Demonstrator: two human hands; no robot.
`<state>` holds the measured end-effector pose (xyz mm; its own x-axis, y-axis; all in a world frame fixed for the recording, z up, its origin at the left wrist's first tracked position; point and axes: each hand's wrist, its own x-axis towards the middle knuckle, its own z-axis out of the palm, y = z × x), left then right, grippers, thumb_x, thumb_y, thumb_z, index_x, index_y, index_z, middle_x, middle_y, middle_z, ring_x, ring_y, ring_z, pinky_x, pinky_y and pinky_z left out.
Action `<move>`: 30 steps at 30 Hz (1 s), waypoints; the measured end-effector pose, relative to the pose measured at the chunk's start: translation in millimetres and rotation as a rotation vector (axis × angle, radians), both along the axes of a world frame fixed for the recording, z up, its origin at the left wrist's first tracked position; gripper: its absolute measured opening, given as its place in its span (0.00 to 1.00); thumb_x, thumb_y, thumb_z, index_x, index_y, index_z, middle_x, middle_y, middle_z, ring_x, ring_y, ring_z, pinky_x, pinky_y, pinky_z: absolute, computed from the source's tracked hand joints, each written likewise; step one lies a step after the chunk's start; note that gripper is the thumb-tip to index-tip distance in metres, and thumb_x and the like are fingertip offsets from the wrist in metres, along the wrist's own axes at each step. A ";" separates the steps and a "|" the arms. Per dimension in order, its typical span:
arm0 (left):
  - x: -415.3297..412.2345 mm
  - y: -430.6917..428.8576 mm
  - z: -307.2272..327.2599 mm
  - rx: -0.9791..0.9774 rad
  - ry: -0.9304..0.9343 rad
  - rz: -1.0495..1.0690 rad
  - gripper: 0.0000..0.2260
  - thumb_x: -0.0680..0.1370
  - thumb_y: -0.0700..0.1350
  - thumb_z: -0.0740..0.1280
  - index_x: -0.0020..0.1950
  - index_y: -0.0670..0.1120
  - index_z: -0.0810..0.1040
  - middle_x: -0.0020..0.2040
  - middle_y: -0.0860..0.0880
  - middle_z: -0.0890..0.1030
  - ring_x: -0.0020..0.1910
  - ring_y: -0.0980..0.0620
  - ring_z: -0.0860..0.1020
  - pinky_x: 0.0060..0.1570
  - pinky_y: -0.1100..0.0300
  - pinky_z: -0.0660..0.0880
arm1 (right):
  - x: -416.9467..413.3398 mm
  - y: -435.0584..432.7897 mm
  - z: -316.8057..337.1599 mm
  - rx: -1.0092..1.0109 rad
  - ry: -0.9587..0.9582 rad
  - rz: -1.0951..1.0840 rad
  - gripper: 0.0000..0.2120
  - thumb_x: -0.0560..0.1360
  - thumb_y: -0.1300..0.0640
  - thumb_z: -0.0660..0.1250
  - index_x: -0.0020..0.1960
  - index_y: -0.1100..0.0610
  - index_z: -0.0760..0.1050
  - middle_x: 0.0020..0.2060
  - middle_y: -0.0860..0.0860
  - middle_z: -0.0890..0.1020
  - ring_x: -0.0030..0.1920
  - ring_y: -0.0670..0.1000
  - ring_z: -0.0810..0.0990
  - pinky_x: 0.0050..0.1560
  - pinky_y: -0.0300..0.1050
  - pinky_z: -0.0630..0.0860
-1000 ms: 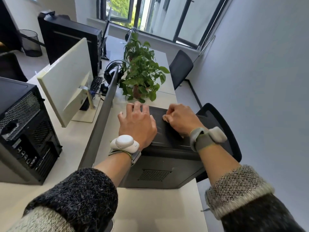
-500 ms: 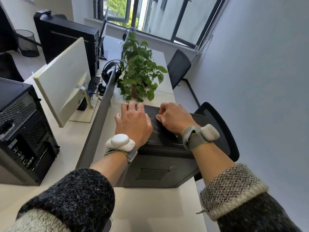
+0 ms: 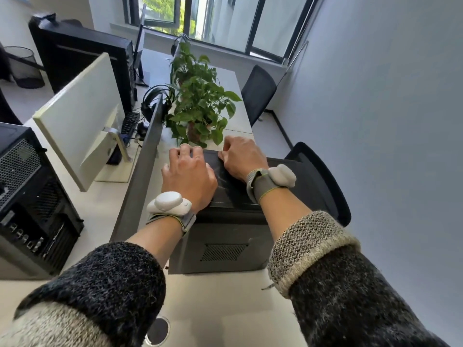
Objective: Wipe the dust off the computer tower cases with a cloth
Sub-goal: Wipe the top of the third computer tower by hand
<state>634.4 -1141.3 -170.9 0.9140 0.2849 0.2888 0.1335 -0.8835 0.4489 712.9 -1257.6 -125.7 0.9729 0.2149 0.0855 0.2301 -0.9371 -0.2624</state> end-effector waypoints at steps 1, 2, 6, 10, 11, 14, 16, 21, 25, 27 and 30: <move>-0.1 -0.2 1.2 -0.006 0.003 0.000 0.15 0.81 0.49 0.61 0.64 0.43 0.74 0.66 0.42 0.74 0.66 0.40 0.69 0.59 0.40 0.75 | -6.5 -3.4 1.2 0.012 0.026 0.006 0.07 0.82 0.47 0.67 0.56 0.49 0.79 0.57 0.53 0.82 0.57 0.58 0.81 0.60 0.55 0.79; 0.0 -0.6 1.5 -0.009 0.007 -0.001 0.15 0.81 0.49 0.61 0.64 0.42 0.74 0.67 0.42 0.74 0.66 0.40 0.69 0.59 0.40 0.75 | -13.3 -7.6 1.8 0.024 0.057 0.011 0.07 0.82 0.47 0.68 0.56 0.49 0.80 0.56 0.52 0.82 0.57 0.57 0.81 0.60 0.56 0.79; 1.3 -2.0 2.4 -0.017 0.023 -0.006 0.16 0.81 0.50 0.61 0.65 0.42 0.73 0.68 0.42 0.73 0.68 0.40 0.68 0.59 0.38 0.75 | -35.2 -25.4 3.6 0.054 0.135 0.067 0.06 0.80 0.46 0.70 0.52 0.48 0.81 0.53 0.51 0.83 0.55 0.54 0.81 0.60 0.57 0.81; 2.4 -1.8 -0.8 -0.004 0.031 -0.005 0.16 0.82 0.49 0.61 0.65 0.42 0.73 0.68 0.41 0.73 0.68 0.40 0.68 0.59 0.38 0.74 | -34.7 -29.1 5.0 0.042 0.192 0.109 0.05 0.79 0.46 0.71 0.48 0.47 0.80 0.51 0.50 0.83 0.52 0.54 0.82 0.58 0.57 0.82; 2.6 -1.6 -1.3 -0.001 0.031 -0.004 0.16 0.81 0.49 0.61 0.65 0.42 0.73 0.68 0.41 0.73 0.68 0.40 0.68 0.59 0.38 0.75 | -30.8 -25.3 5.4 0.028 0.177 0.105 0.05 0.79 0.46 0.70 0.49 0.47 0.79 0.51 0.50 0.82 0.52 0.54 0.81 0.58 0.57 0.81; 1.7 -1.1 -1.1 0.007 0.023 -0.002 0.16 0.81 0.49 0.61 0.64 0.42 0.74 0.67 0.41 0.73 0.67 0.39 0.69 0.58 0.39 0.74 | -23.0 -9.3 4.3 -0.013 0.075 0.058 0.06 0.80 0.46 0.69 0.53 0.47 0.79 0.54 0.53 0.82 0.54 0.58 0.81 0.58 0.55 0.81; 1.2 -0.9 -0.5 0.013 0.021 0.004 0.16 0.81 0.49 0.61 0.65 0.42 0.74 0.67 0.41 0.74 0.67 0.39 0.69 0.58 0.39 0.74 | -21.6 -3.9 1.9 -0.014 0.038 0.027 0.07 0.80 0.46 0.68 0.54 0.48 0.79 0.55 0.54 0.82 0.54 0.59 0.81 0.57 0.54 0.80; 1.7 -0.2 -1.6 0.011 0.009 0.001 0.15 0.82 0.48 0.61 0.65 0.41 0.74 0.66 0.41 0.74 0.67 0.39 0.69 0.59 0.39 0.73 | -46.2 -19.1 -2.6 0.026 0.062 0.041 0.06 0.81 0.45 0.68 0.53 0.46 0.79 0.53 0.52 0.82 0.53 0.56 0.81 0.57 0.56 0.81; 2.7 1.6 -2.9 0.013 -0.007 0.002 0.15 0.81 0.48 0.61 0.64 0.42 0.75 0.66 0.42 0.74 0.66 0.40 0.69 0.59 0.41 0.73 | -63.8 -29.6 -3.1 0.054 0.077 0.064 0.06 0.81 0.44 0.69 0.51 0.46 0.80 0.52 0.48 0.83 0.52 0.55 0.81 0.55 0.54 0.80; 3.0 0.0 -1.3 0.011 0.000 -0.002 0.15 0.81 0.48 0.61 0.65 0.42 0.75 0.67 0.42 0.74 0.67 0.41 0.69 0.60 0.41 0.73 | -51.5 -29.0 1.7 0.070 0.102 0.031 0.06 0.79 0.44 0.70 0.50 0.46 0.80 0.52 0.49 0.84 0.53 0.56 0.82 0.56 0.54 0.80; 1.5 -1.6 0.4 0.026 0.009 -0.001 0.15 0.81 0.48 0.61 0.65 0.42 0.74 0.67 0.42 0.74 0.67 0.41 0.69 0.60 0.41 0.73 | -33.8 -21.7 8.6 0.039 0.073 -0.006 0.06 0.79 0.45 0.70 0.51 0.47 0.80 0.53 0.52 0.83 0.54 0.57 0.82 0.56 0.53 0.80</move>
<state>635.9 -1143.0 -170.5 0.9168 0.2766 0.2882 0.1365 -0.8949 0.4249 679.1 -1279.3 -117.1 0.9781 0.2071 0.0230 0.2037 -0.9271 -0.3147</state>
